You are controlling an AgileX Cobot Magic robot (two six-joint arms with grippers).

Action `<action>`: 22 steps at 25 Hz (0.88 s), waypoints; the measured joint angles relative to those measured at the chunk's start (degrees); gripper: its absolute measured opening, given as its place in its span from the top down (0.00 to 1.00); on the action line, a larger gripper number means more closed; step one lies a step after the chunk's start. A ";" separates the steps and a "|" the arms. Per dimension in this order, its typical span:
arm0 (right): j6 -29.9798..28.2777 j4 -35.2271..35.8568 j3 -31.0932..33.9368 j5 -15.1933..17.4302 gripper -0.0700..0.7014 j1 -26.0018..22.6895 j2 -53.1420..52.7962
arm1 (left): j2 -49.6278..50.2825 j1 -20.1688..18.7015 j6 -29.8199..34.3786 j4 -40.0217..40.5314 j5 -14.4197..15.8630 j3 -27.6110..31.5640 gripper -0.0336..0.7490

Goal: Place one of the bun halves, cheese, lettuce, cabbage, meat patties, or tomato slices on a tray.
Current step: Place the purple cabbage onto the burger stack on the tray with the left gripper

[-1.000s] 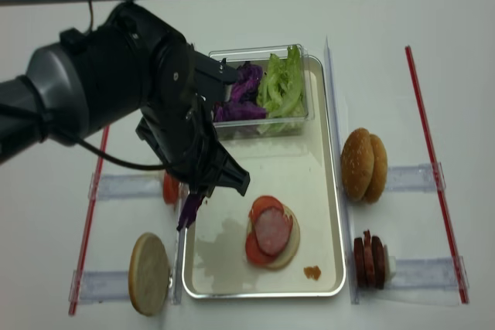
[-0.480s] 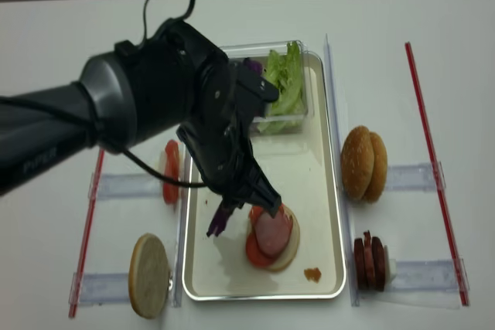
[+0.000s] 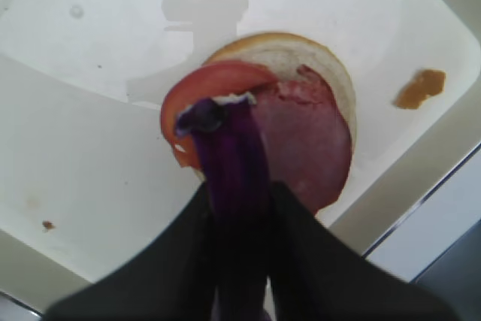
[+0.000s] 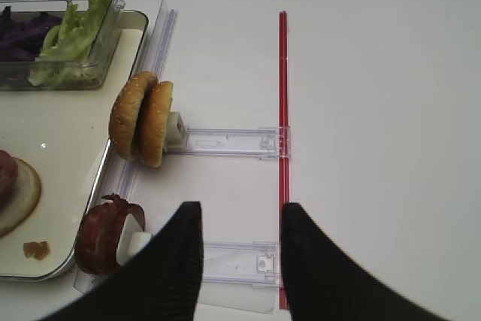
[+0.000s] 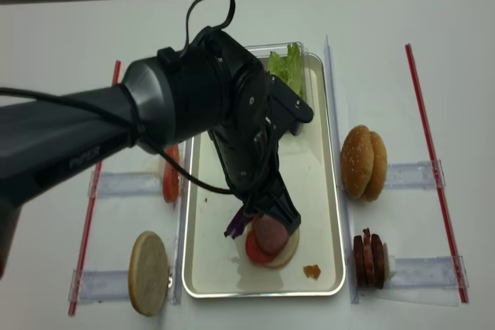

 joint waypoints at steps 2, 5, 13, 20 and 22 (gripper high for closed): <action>0.00 0.00 0.00 0.00 0.55 0.00 0.00 | 1.48 -0.62 1.08 0.00 1.16 -1.46 0.74; 0.00 0.00 0.00 0.00 0.55 0.00 0.00 | 3.27 -1.51 2.75 0.00 2.65 -3.77 0.74; 0.00 0.00 0.00 0.00 0.56 0.00 0.00 | 5.39 -1.87 6.19 0.11 3.95 -6.41 0.74; -0.11 0.00 0.00 0.00 0.56 0.00 0.00 | 6.91 -2.20 10.59 0.12 5.95 -7.53 0.74; -0.11 0.02 0.00 0.00 0.56 0.00 0.00 | 7.13 -2.23 10.83 -0.25 6.45 -7.53 0.74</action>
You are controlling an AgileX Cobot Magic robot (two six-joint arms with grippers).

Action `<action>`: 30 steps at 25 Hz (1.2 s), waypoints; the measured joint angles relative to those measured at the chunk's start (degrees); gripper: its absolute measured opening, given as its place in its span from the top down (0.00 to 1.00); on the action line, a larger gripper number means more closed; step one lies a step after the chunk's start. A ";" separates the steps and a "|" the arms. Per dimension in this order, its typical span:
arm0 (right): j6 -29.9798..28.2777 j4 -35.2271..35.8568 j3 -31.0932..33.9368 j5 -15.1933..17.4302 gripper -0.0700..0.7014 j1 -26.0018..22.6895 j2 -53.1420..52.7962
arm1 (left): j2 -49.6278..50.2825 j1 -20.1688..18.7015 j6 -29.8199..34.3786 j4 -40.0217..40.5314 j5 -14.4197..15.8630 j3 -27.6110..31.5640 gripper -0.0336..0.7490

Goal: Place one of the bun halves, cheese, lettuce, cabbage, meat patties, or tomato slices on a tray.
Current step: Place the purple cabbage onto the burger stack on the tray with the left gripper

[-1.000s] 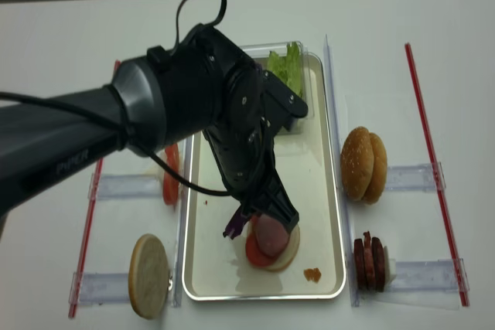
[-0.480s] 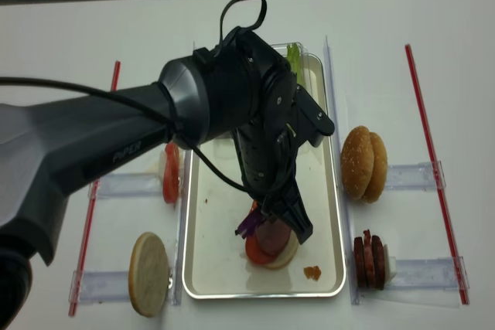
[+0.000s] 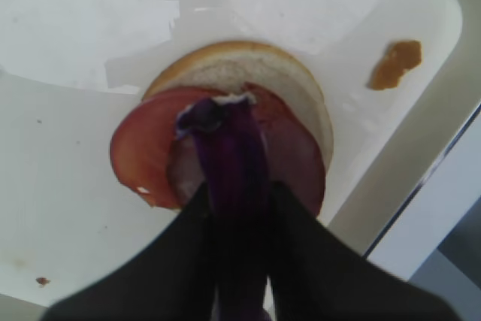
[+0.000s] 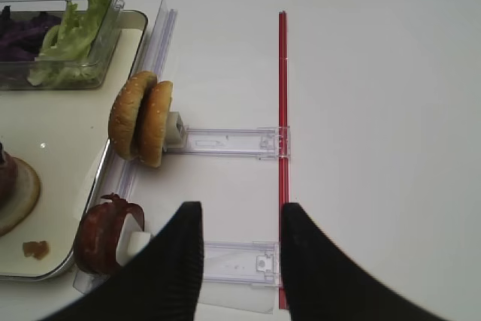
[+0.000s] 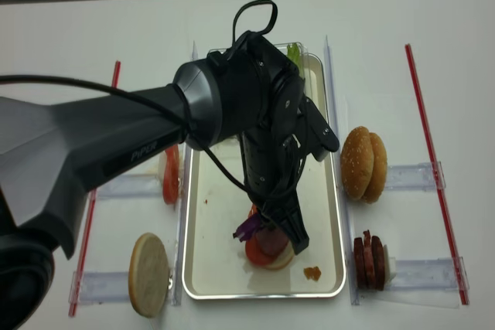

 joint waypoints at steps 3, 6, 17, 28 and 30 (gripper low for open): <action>0.00 0.00 0.00 0.00 0.56 0.00 0.00 | 0.13 -0.30 0.09 -0.12 0.12 0.00 0.74; 0.00 0.00 0.00 0.00 0.56 0.00 0.00 | 0.36 -0.83 0.87 -0.12 0.12 0.00 0.74; 0.00 0.00 0.00 0.00 0.56 0.00 0.00 | 0.88 -1.21 1.58 -0.25 -1.57 0.00 0.74; 0.00 0.00 0.00 0.00 0.56 0.00 0.00 | 1.47 -1.21 1.80 -0.25 -1.92 0.00 0.74; 0.00 0.00 0.00 0.00 0.56 0.00 0.00 | 1.47 -1.21 1.80 -0.25 -2.15 0.00 0.74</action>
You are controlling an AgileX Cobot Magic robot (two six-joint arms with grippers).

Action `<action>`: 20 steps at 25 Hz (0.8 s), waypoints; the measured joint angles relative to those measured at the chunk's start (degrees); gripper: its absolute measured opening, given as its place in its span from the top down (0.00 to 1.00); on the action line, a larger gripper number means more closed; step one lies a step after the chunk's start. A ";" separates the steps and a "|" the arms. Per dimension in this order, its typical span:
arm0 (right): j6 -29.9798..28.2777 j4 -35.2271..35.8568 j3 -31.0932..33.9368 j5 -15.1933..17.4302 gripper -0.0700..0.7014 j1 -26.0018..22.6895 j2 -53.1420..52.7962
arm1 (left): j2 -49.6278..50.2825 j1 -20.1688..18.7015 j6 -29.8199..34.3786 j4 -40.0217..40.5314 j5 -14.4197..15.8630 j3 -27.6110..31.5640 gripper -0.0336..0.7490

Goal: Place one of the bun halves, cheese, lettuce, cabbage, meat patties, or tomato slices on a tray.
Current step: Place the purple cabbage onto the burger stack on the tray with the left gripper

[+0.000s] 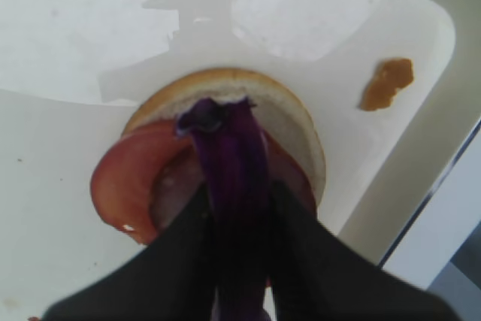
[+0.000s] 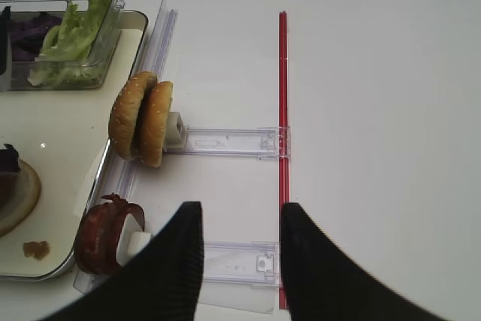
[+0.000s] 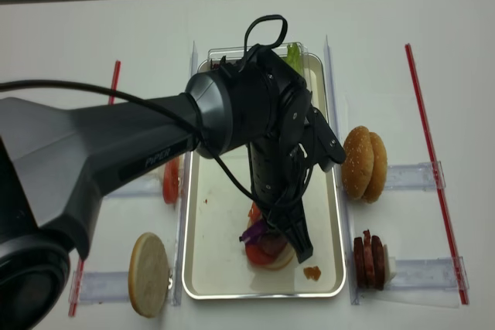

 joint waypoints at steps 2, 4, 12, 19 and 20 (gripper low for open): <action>0.00 0.00 0.00 0.00 0.56 0.00 0.00 | 0.00 0.00 0.00 0.00 -0.22 0.00 0.74; 0.00 0.00 0.00 0.00 0.56 0.00 0.00 | 0.00 0.00 0.00 0.00 -0.35 0.00 0.74; 0.00 0.00 0.00 0.00 0.56 0.00 0.00 | 0.00 0.00 -1.75 0.00 -0.47 0.00 0.74; 0.00 0.00 0.00 0.00 0.56 0.00 0.00 | 0.00 0.00 -2.33 0.00 -0.24 0.00 0.74; 0.00 0.00 0.00 0.00 0.56 0.00 0.00 | 0.00 0.00 -2.33 0.00 -0.10 0.00 0.73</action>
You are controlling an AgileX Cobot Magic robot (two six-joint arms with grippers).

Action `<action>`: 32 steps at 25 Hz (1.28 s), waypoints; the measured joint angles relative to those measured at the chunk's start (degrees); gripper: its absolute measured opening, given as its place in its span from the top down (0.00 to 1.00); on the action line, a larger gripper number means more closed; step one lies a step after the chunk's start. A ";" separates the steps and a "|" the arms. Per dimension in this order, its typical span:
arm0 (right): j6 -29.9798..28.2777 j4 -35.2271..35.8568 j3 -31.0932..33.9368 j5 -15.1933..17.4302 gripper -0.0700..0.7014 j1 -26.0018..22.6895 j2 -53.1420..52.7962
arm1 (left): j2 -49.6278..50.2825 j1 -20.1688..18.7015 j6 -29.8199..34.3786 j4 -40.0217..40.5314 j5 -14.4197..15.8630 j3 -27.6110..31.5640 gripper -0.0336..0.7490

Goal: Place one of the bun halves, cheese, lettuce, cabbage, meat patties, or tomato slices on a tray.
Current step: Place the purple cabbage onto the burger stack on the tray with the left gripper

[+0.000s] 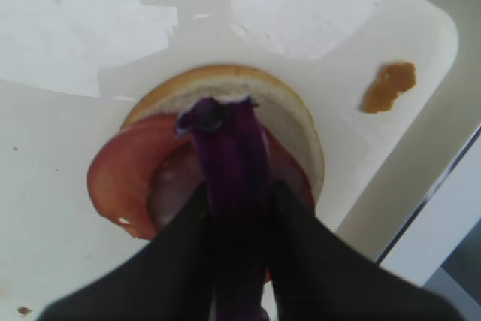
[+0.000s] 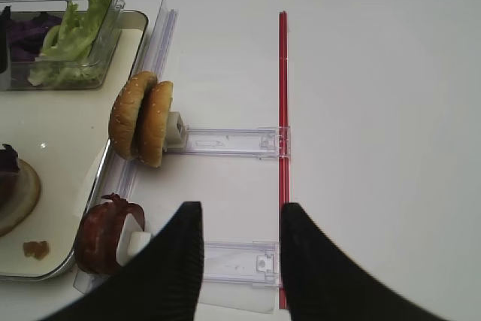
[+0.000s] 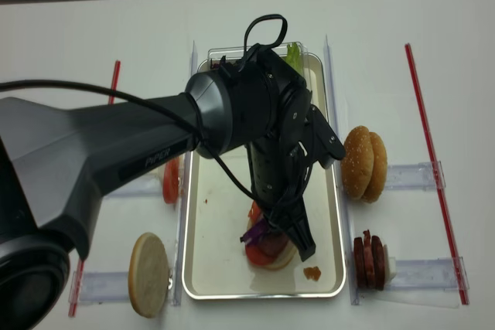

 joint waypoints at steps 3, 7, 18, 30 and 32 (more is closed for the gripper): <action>0.00 0.00 0.00 0.00 0.56 0.00 0.00 | 0.00 0.00 -0.08 0.00 0.22 0.00 0.70; 0.00 0.00 0.00 0.00 0.56 0.00 0.00 | 0.00 0.00 -0.08 0.00 0.22 0.00 0.63; 0.10 0.00 0.00 0.00 0.56 0.00 0.00 | 0.00 0.00 -0.22 -1.01 0.90 0.00 0.52; 0.10 0.00 0.00 0.00 0.56 0.00 0.00 | 0.00 0.00 -1.95 -0.95 4.00 -3.65 0.47; 0.10 0.00 0.00 0.00 0.56 0.00 0.00 | 0.00 0.00 -3.23 0.22 5.47 -4.87 0.47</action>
